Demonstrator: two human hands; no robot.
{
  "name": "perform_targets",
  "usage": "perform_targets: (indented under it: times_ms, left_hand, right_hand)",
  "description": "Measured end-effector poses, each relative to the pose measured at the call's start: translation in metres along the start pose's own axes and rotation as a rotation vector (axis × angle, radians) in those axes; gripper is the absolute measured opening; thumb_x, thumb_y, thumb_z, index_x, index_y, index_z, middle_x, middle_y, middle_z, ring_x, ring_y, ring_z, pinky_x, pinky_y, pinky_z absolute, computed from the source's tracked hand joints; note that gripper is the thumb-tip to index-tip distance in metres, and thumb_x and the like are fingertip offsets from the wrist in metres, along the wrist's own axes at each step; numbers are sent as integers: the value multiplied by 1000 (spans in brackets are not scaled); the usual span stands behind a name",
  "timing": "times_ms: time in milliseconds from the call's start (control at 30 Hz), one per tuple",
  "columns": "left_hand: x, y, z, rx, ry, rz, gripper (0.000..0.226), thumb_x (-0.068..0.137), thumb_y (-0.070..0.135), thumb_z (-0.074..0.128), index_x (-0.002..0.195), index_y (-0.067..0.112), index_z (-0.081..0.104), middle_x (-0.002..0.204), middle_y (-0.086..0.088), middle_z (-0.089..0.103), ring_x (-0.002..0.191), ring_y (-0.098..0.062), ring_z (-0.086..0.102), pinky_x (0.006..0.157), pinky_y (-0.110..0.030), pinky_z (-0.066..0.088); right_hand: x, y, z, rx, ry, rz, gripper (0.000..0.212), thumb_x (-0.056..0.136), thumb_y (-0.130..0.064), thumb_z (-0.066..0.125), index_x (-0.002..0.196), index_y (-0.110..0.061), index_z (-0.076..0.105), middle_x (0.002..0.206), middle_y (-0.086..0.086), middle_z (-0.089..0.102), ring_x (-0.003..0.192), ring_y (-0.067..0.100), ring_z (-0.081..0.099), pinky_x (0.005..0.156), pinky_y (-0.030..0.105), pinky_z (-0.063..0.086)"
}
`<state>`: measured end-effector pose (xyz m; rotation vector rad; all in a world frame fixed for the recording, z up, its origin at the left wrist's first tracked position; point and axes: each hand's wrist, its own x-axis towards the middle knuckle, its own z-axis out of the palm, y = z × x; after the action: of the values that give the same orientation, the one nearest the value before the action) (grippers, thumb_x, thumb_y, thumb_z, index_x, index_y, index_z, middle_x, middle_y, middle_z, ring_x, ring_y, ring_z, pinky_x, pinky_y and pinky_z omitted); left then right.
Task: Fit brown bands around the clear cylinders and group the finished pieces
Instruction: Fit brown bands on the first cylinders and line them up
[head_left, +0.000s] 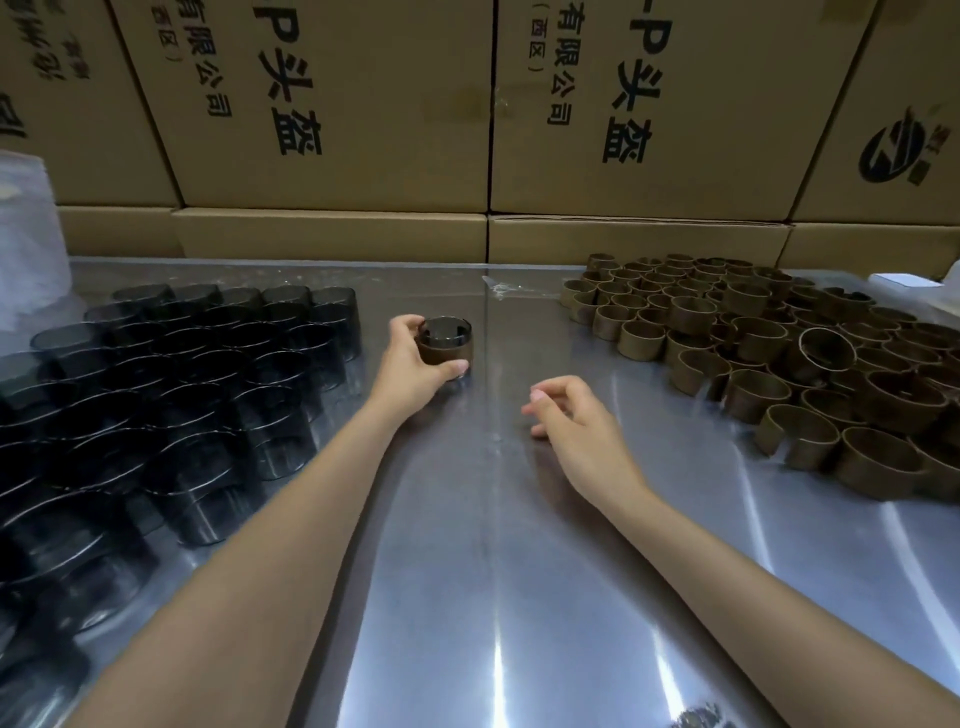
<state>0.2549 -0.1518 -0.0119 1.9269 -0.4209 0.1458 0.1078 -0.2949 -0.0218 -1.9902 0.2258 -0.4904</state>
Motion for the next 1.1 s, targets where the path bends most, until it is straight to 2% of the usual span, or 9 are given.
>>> perform_targets:
  times_ms: [67, 133, 267, 533, 767, 900, 967, 1033, 1100]
  left_hand:
    - [19, -7, 0, 23, 39, -21, 74, 76, 18, 80, 136, 13, 37, 136, -5, 50, 125, -21, 48, 104, -31, 41]
    - [35, -11, 1, 62, 81, -28, 74, 76, 19, 80, 137, 12, 40, 138, -8, 49, 127, -24, 48, 106, -36, 40]
    - [60, -15, 2, 73, 162, -75, 75, 78, 18, 79, 140, 11, 37, 142, -8, 46, 130, -25, 45, 105, -34, 36]
    - [82, -21, 0, 62, 224, -160, 75, 79, 18, 77, 140, 9, 33, 142, -10, 45, 131, -27, 44, 106, -36, 37]
    - [62, -11, 3, 62, 239, -144, 90, 80, 17, 77, 148, 10, 19, 152, -9, 32, 140, -27, 31, 113, -38, 28]
    - [27, -3, 3, 111, 245, -108, 88, 80, 17, 76, 147, 9, 20, 151, -10, 31, 139, -26, 32, 111, -34, 27]
    - [1, 5, 6, 183, 208, -70, 82, 82, 16, 74, 146, 9, 24, 149, -10, 32, 137, -26, 34, 109, -32, 28]
    - [-28, 13, 10, 286, 124, -2, 76, 85, 17, 71, 146, 11, 26, 150, -8, 30, 136, -24, 35, 109, -31, 28]
    - [-59, 23, 13, 338, 38, 107, 66, 87, 17, 68, 143, 13, 34, 147, -5, 33, 134, -20, 37, 106, -24, 26]
  right_hand:
    - [1, 1, 1, 15, -9, 2, 8, 96, -36, 48, 89, -38, 52, 98, -8, 65, 93, 16, 63, 91, 45, 50]
    - [0, 2, 2, 25, -14, -5, 9, 96, -34, 49, 88, -37, 53, 95, -8, 66, 92, 16, 63, 91, 47, 50]
    - [0, 2, 4, 19, -15, -26, 11, 96, -33, 50, 86, -36, 55, 84, -12, 68, 88, 11, 63, 89, 45, 50]
    - [-2, -1, 2, -16, -38, -18, 13, 96, -34, 48, 86, -35, 56, 83, -15, 68, 88, 9, 63, 90, 44, 49]
    - [-2, -5, -1, -26, -40, -23, 13, 97, -33, 47, 89, -32, 56, 83, -12, 67, 86, 8, 62, 87, 39, 50]
    - [-1, -7, -3, -29, -38, -19, 12, 97, -32, 47, 89, -33, 55, 86, -13, 66, 85, 8, 63, 83, 33, 50]
    - [-1, -8, -4, -51, -30, -19, 12, 97, -32, 47, 88, -35, 54, 87, -12, 66, 85, 8, 63, 81, 32, 50]
    - [-3, -10, -5, -68, -23, -23, 13, 97, -29, 48, 88, -35, 54, 91, -9, 65, 85, 12, 63, 83, 36, 51]
    - [-9, -15, -6, -93, -10, -37, 11, 98, -26, 48, 91, -32, 55, 92, -4, 65, 86, 16, 63, 84, 40, 51]
